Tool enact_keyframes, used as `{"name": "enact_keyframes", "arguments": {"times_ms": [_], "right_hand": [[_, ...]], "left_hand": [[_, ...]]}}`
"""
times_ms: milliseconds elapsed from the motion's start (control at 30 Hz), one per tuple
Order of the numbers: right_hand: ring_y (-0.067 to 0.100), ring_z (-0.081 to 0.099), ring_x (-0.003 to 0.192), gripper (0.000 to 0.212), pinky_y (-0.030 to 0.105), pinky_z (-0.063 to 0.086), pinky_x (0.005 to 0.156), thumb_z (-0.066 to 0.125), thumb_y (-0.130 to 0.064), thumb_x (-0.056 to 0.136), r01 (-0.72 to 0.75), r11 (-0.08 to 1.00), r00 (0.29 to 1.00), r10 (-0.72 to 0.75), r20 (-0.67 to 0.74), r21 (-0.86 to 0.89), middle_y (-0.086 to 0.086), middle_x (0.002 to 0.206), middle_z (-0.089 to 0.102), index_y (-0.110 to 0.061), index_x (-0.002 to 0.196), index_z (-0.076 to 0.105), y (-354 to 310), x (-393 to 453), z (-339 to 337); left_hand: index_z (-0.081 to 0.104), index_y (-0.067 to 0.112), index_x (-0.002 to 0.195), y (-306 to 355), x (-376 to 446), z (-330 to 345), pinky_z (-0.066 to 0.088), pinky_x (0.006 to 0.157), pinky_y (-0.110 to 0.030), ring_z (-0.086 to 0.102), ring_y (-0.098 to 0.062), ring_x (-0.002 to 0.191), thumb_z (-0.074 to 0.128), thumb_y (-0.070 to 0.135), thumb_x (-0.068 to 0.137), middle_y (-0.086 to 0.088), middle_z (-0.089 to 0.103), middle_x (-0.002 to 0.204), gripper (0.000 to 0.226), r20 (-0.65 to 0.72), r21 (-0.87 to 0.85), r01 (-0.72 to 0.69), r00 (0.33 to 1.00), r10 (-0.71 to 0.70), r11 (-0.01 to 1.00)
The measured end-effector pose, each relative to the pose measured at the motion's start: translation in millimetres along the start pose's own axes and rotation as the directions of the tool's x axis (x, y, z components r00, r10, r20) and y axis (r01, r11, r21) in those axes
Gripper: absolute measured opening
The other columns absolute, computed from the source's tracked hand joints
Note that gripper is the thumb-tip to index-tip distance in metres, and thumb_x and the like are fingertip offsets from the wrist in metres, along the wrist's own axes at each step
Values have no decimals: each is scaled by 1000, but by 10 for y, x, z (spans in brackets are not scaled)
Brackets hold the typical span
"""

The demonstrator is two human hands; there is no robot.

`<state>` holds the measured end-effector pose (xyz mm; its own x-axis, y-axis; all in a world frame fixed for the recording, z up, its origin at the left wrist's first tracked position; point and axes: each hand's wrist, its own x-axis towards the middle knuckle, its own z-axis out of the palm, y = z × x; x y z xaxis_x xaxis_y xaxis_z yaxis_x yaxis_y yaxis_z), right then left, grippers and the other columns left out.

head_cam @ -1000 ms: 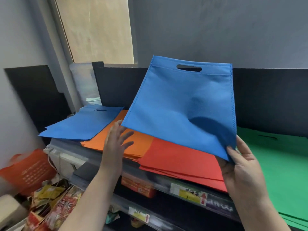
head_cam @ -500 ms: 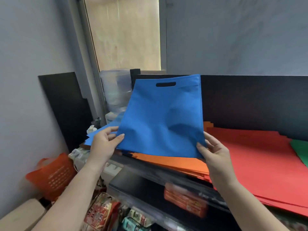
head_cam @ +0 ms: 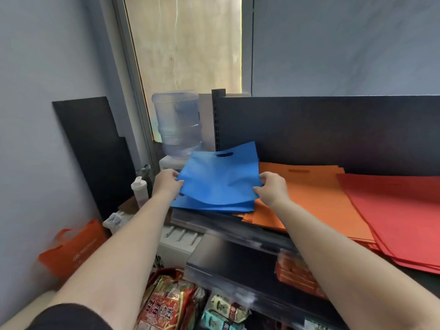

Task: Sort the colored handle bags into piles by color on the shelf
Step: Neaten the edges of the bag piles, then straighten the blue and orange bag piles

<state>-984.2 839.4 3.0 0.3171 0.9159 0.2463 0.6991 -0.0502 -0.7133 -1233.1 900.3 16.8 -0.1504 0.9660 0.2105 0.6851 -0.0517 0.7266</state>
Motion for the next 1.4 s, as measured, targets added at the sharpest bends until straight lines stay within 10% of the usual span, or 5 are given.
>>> {"name": "enact_keyframes", "arguments": {"times_ms": [367,500,733,1033,1400], "right_hand": [[18,50,71,27,26,35,53,59,-36,90,-96,926,986,139,96,-364,2,85,55,-12,80,52,-70,-76,-38],[22,56,107,35,29,45,77,59,-34,91,16,968,999,-7,37,-252,3,118,61,-14,119,61,-110,-225,-510],[14,56,83,23,28,46,70,59,-32,88,115,937,972,-175,-157,-330,-13,79,57,-21,106,68,241,-759,-1804],[24,49,116,39,34,43,84,50,-36,92,-235,528,966,32,-257,-816,2,121,54,-16,126,53,1627,-1382,-3596],[26,45,124,40,37,41,93,44,-36,96,-532,-9,790,355,-501,-846,6,130,48,-14,129,45,2808,-3006,-5896]], "left_hand": [[42,7,133,-83,117,94,40,96,-41,40,-33,125,47,36,94,-14,43,135,49,213,678,-149,977,1,720],[50,14,129,445,13,201,44,93,-35,51,-26,116,41,37,99,-6,55,130,39,416,510,-382,894,167,771],[58,21,117,1905,-766,915,38,82,-31,56,-20,105,44,40,97,3,62,115,30,417,319,-806,592,690,499],[54,18,123,3672,-2107,2202,36,87,-33,51,-25,115,43,42,95,-2,57,122,38,439,220,-958,264,859,182],[55,16,117,5486,-4443,3274,35,87,-34,50,-27,117,47,38,94,-5,56,123,34,385,-29,-996,-89,919,-84]]}}
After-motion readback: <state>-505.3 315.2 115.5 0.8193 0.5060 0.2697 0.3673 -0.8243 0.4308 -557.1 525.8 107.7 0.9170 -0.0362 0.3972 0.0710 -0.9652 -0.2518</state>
